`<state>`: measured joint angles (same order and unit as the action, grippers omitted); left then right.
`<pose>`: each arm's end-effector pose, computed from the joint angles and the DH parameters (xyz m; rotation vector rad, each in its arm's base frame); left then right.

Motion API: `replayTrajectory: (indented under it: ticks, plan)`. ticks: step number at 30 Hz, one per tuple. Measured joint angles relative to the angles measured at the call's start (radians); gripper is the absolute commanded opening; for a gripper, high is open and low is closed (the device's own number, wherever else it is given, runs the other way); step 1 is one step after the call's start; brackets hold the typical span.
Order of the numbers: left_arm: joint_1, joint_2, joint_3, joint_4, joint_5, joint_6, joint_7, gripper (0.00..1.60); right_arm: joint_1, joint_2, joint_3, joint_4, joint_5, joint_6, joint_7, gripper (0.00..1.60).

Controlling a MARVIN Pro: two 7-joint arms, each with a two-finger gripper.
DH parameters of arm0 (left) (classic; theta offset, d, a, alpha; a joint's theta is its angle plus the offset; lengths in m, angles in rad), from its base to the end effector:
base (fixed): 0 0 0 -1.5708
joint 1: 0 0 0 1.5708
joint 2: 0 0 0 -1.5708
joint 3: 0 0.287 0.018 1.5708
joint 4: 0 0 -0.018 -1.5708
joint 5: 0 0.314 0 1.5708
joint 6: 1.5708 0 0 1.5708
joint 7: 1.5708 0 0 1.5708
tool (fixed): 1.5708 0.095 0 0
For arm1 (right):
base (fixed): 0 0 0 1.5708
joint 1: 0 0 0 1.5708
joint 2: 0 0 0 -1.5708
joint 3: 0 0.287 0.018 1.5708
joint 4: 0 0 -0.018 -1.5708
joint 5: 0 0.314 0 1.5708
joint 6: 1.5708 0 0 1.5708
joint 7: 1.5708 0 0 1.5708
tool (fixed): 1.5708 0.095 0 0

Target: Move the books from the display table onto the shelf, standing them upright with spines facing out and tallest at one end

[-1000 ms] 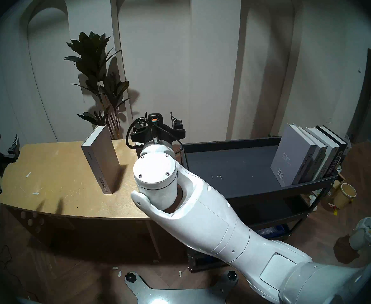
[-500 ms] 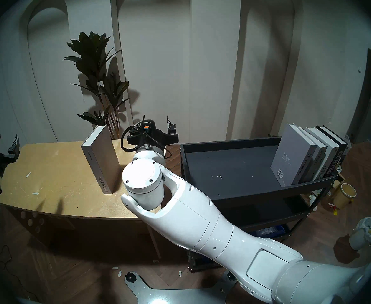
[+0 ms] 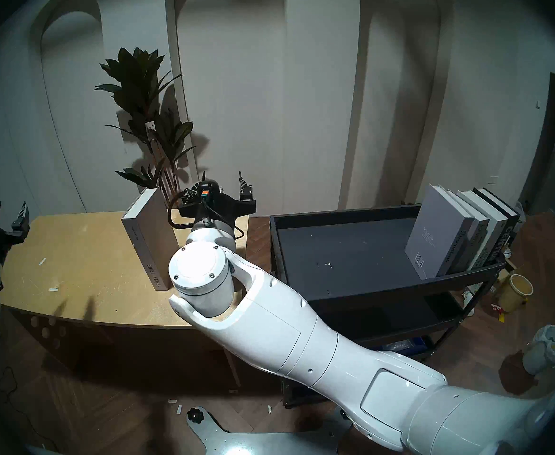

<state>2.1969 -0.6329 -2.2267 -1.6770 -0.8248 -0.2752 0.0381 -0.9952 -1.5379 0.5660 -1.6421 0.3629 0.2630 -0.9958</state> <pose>0.3038 0.3613 -0.1275 -1.7099 -0.0072 -2.1619 0.4018 0.2770 -0.1316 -2.0036 -0.0839 -2.3777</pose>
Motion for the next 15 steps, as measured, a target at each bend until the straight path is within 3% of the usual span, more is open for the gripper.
replayTrajectory:
  ticks: [15]
  plan:
    - [0.000,0.000,-0.001,0.000,0.000,0.001,0.000,1.60,0.022,-0.018,-0.036,0.097,-0.005,-0.011,0.023,1.60]
